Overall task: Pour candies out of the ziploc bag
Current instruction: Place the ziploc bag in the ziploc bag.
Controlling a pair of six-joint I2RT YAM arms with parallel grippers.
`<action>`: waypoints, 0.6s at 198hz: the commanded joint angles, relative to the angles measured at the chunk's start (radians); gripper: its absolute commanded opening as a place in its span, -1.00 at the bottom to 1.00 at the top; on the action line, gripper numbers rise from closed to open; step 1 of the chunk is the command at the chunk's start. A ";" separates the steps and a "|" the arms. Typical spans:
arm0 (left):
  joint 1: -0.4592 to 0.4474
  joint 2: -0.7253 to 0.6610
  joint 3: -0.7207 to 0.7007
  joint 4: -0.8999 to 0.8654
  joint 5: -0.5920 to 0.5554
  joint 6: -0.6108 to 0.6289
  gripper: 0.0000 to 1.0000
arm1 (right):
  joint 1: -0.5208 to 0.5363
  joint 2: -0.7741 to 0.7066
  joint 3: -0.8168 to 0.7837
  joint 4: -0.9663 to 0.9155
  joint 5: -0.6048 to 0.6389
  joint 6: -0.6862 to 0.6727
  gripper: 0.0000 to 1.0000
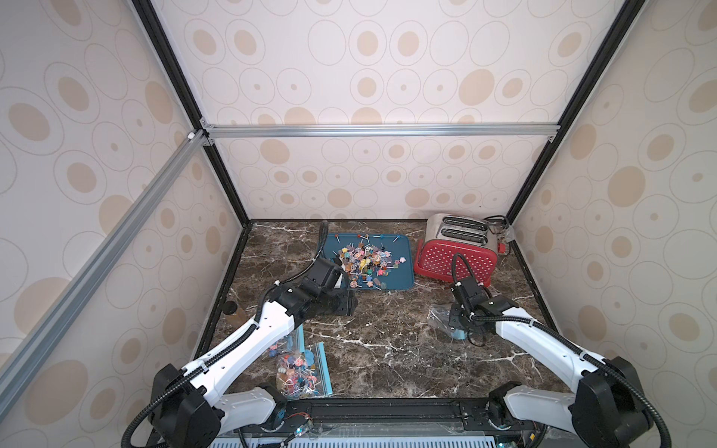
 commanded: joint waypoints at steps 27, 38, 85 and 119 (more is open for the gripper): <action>-0.010 0.007 -0.010 -0.109 -0.077 -0.075 0.32 | -0.009 0.023 0.011 -0.049 0.016 0.024 -0.09; -0.011 0.000 -0.020 -0.134 -0.081 -0.096 0.32 | -0.009 0.016 0.026 -0.061 0.007 0.019 0.14; -0.032 -0.044 -0.087 -0.260 -0.067 -0.224 0.32 | -0.009 -0.110 0.151 -0.195 0.013 -0.035 0.58; -0.090 -0.024 -0.143 -0.346 -0.107 -0.341 0.23 | -0.008 -0.199 0.270 -0.271 -0.061 -0.120 0.53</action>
